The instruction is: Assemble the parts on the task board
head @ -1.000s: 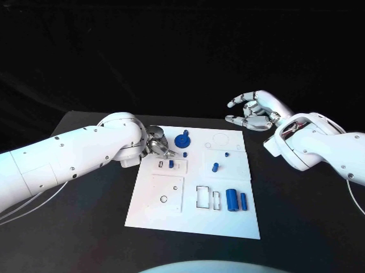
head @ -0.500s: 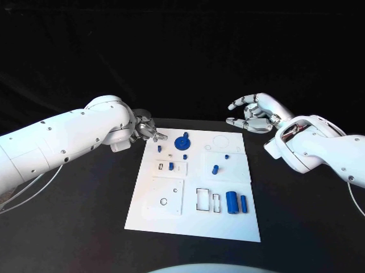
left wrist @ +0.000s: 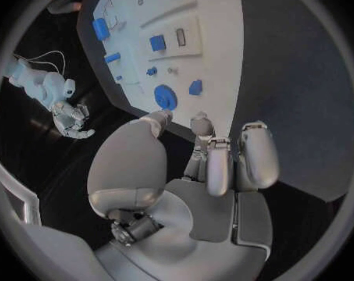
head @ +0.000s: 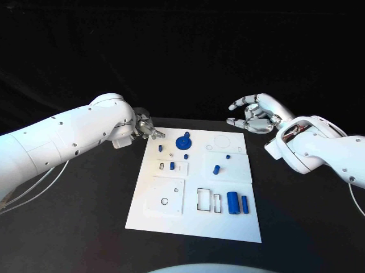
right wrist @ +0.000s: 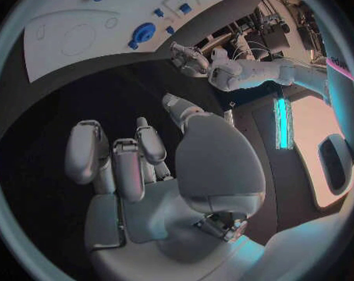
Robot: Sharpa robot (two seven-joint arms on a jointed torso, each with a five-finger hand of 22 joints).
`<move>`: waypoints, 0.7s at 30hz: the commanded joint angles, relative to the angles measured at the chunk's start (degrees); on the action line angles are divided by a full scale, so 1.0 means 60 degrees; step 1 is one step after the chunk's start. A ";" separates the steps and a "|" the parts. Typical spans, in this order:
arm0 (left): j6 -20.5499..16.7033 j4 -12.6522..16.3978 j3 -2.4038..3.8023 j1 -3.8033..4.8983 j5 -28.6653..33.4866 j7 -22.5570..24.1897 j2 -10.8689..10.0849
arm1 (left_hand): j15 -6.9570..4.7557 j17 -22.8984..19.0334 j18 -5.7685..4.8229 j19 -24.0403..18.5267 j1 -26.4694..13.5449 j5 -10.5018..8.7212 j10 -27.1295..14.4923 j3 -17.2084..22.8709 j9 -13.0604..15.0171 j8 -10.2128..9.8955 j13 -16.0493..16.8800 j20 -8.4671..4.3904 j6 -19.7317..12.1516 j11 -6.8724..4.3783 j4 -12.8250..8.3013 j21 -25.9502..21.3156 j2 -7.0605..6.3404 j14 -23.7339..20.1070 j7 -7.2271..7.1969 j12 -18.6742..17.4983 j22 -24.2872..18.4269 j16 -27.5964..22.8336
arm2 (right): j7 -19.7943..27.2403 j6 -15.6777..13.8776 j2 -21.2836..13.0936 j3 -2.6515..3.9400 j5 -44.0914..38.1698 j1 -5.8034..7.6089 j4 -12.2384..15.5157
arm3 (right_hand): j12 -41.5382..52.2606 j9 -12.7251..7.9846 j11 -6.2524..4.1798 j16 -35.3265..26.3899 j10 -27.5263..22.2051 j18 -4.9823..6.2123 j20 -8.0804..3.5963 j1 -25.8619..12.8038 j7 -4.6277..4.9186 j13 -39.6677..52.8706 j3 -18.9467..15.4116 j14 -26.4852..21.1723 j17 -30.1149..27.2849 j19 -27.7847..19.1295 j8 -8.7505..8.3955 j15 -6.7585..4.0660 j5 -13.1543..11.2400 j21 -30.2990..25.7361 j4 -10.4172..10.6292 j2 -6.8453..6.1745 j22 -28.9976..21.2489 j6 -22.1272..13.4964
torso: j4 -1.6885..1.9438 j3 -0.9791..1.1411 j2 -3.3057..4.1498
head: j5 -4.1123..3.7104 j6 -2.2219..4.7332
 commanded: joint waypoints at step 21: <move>0.1203 -0.0839 -0.0216 -0.0077 0.0311 0.0131 0.0579 | 0.0094 0.1643 -0.0023 -0.0026 0.0178 -0.0017 -0.0112 -0.0186 -0.0077 0.0117 -0.0088 0.0110 0.0303 -0.0019 0.0020 -0.0054 0.0177 0.0794 -0.0026 -0.0046 0.0009 -0.0013 | 0.0091 0.0029 0.0072 0.0001 -0.0005 -0.0025 -0.0048 | -0.0053 -0.0010 0.0007 -0.0056 -0.0073 0.0177 0.0002 -0.0059 -0.0029 -0.0024 0.0016 0.0434 0.0184 -0.0095 0.0034 -0.0030 -0.0055 -0.0108 0.0067 0.0010 -0.0051 0.0023 | -0.0027 0.0008 0.0004 | 0.0054 -0.0112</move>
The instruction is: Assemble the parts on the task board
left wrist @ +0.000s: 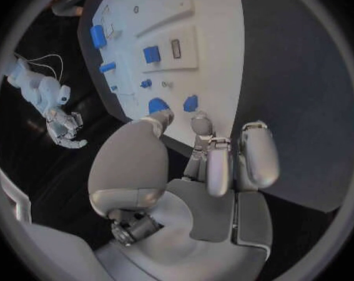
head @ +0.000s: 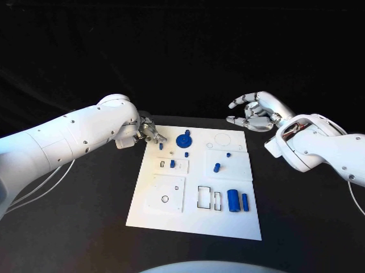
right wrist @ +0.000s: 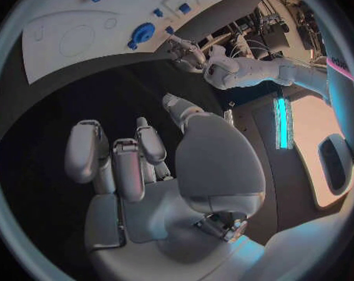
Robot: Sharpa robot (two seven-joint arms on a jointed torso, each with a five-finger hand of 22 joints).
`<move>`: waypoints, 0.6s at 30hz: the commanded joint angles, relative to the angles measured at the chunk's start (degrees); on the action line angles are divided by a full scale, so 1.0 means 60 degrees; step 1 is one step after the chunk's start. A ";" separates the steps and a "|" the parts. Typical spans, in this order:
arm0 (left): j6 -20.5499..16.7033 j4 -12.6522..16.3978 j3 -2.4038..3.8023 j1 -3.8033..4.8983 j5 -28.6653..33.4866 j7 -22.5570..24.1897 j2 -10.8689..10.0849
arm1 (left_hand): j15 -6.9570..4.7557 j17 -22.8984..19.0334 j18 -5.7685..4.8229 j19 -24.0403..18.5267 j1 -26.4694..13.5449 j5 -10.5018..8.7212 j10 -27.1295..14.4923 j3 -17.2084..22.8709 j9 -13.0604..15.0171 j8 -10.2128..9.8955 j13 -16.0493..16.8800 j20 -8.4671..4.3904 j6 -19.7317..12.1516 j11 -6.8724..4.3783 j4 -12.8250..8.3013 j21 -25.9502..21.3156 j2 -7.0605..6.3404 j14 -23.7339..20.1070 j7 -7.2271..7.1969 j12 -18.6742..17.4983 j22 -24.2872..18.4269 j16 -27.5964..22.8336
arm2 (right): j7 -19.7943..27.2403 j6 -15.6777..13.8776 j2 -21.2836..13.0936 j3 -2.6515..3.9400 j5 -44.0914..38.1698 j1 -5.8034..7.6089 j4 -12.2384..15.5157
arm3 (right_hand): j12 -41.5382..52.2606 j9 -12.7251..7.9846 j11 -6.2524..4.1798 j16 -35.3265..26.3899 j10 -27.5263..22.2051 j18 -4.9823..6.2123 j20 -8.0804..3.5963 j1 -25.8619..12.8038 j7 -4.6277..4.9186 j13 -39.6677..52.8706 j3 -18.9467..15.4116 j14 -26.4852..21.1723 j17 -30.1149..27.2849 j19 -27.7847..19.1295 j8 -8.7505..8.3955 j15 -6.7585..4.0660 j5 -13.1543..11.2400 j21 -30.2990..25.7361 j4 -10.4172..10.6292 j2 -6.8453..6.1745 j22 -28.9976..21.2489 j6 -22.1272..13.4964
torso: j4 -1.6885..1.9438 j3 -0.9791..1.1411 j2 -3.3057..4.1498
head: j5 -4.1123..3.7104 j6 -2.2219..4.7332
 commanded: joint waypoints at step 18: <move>0.0404 -0.0195 -0.0038 -0.0058 0.0189 0.0205 0.0169 | 0.0016 0.1638 -0.0022 0.0002 0.0373 0.0043 0.0004 0.0021 0.0014 0.0189 0.0042 0.0044 0.0201 -0.0074 -0.0028 -0.0046 0.0302 0.0758 -0.0051 0.0031 0.0021 -0.0014 | 0.0113 0.0035 0.0034 0.0001 0.0003 -0.0013 -0.0013 | -0.0150 -0.0013 0.0006 -0.0134 -0.0162 0.0214 0.0001 -0.0051 -0.0029 -0.0126 0.0010 0.0384 -0.0008 -0.0190 0.0039 -0.0031 -0.0051 -0.0170 0.0056 0.0023 -0.0135 0.0021 | -0.0026 -0.0001 -0.0004 | 0.0037 -0.0052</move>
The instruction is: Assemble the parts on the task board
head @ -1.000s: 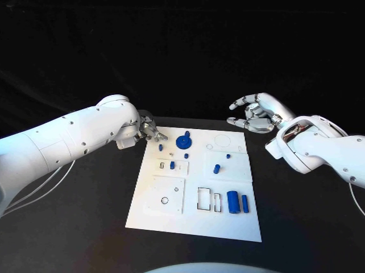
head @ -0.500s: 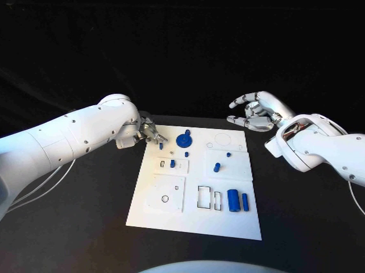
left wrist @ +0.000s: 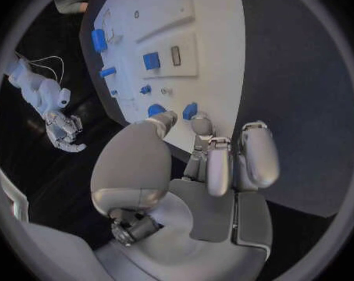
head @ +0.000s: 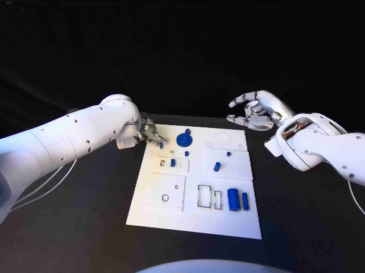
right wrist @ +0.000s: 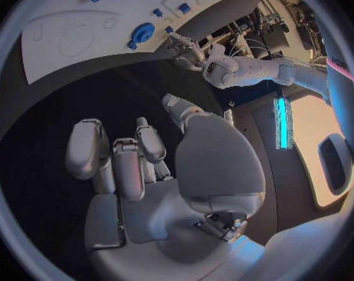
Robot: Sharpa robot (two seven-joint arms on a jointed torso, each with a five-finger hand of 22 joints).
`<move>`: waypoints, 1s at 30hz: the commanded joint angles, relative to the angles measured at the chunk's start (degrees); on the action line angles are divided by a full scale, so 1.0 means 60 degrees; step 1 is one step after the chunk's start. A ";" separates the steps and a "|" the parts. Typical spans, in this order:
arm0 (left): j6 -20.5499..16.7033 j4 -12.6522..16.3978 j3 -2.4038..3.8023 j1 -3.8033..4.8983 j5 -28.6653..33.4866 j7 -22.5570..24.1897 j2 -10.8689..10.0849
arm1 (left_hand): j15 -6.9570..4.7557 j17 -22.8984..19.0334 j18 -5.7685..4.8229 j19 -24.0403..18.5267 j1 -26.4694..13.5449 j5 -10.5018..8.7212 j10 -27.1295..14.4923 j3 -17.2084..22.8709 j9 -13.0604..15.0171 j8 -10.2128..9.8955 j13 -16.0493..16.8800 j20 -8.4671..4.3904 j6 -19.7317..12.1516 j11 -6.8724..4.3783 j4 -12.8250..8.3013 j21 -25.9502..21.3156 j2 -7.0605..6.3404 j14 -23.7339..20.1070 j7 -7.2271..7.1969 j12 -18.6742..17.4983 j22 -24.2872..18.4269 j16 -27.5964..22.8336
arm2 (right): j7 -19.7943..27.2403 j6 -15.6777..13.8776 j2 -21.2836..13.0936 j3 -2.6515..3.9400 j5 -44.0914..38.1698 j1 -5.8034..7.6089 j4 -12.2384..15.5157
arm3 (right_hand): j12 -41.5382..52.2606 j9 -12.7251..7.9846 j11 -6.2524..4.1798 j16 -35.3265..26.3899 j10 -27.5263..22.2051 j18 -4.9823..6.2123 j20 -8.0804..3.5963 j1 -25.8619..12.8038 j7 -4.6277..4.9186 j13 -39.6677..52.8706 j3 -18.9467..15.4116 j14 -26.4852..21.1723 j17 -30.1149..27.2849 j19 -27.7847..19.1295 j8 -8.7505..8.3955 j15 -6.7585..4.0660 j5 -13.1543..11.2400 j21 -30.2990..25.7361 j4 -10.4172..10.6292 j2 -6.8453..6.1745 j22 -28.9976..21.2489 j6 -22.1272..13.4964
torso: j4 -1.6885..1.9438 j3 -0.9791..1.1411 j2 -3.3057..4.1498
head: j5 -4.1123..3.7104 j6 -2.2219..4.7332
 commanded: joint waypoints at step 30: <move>-0.0055 -0.0189 -0.0007 -0.0020 0.0196 0.0128 0.0136 | -0.0135 0.1606 -0.0025 0.0000 0.1654 -0.0357 0.0115 0.1034 0.0096 0.0409 0.0052 -0.0074 0.0054 -0.0243 -0.0592 -0.0034 0.0667 0.0752 -0.0162 0.0086 0.0045 -0.0025 | 0.0108 0.0034 0.0021 0.0001 -0.0016 -0.0015 -0.0002 | -0.0070 -0.0015 0.0005 -0.0062 -0.0108 0.0072 -0.0001 -0.0047 -0.0030 -0.0027 0.0001 0.0373 -0.0044 -0.0066 0.0042 -0.0032 -0.0051 -0.0049 0.0054 0.0027 -0.0027 0.0021 | -0.0021 0.0005 0.0004 | -0.0008 -0.0057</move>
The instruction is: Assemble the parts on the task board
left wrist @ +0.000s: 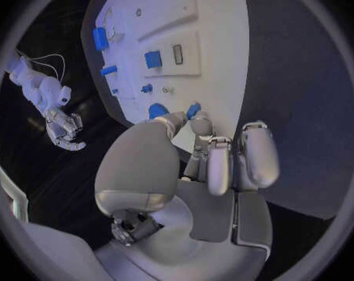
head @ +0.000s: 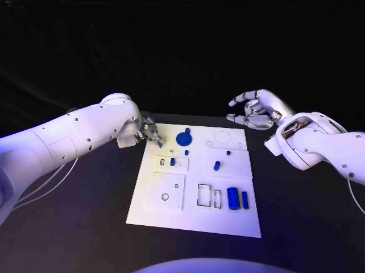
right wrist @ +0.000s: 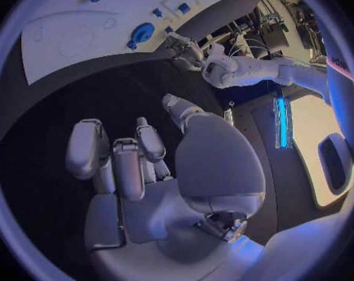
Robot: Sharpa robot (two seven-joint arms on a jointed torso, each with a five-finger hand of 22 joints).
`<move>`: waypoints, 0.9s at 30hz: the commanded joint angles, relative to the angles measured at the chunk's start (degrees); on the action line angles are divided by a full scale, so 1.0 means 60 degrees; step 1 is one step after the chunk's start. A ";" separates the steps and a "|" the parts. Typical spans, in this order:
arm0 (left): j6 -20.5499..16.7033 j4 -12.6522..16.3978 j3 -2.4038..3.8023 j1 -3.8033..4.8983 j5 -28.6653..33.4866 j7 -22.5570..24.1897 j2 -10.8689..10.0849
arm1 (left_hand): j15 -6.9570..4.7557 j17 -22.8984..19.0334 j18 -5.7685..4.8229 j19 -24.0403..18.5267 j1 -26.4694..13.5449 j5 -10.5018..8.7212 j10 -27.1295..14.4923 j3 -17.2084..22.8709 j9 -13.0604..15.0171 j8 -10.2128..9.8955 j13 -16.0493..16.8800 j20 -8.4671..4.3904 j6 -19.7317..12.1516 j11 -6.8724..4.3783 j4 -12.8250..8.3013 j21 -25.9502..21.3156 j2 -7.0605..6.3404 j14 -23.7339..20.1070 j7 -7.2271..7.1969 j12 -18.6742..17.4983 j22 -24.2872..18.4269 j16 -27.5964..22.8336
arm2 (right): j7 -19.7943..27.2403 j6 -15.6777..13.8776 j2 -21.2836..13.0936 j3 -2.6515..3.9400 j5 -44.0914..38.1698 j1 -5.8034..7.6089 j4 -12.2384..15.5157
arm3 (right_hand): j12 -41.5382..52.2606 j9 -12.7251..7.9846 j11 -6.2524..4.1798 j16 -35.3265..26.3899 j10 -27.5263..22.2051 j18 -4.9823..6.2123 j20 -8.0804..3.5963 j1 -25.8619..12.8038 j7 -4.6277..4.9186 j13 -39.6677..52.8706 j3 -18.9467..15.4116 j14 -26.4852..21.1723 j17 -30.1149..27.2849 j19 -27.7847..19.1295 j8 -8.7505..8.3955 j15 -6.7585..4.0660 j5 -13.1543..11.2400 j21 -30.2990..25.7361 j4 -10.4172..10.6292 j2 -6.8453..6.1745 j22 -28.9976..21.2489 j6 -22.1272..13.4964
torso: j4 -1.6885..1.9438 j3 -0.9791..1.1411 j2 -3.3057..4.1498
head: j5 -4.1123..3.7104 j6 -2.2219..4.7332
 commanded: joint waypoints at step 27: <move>-0.0535 0.0026 -0.0035 -0.0111 0.0538 0.0290 -0.0137 | 0.0041 0.1514 -0.0043 0.0033 -0.0107 0.0398 0.0300 0.3836 0.0014 0.0386 0.0407 0.0069 -0.0075 0.0068 -0.1706 0.0043 -0.0577 0.0736 0.0106 0.0270 0.0121 -0.0051 | 0.0208 0.0050 0.0016 0.0000 0.0342 -0.0007 -0.0124 | -0.1190 -0.0032 0.0004 -0.0884 -0.1039 0.0419 -0.0007 0.0049 -0.0061 -0.1246 0.0021 -0.0137 -0.1527 -0.1157 0.0089 -0.0068 -0.0020 -0.1645 0.0164 0.0033 -0.1393 0.0001 | -0.0003 -0.0002 -0.0038 | 0.0059 0.0020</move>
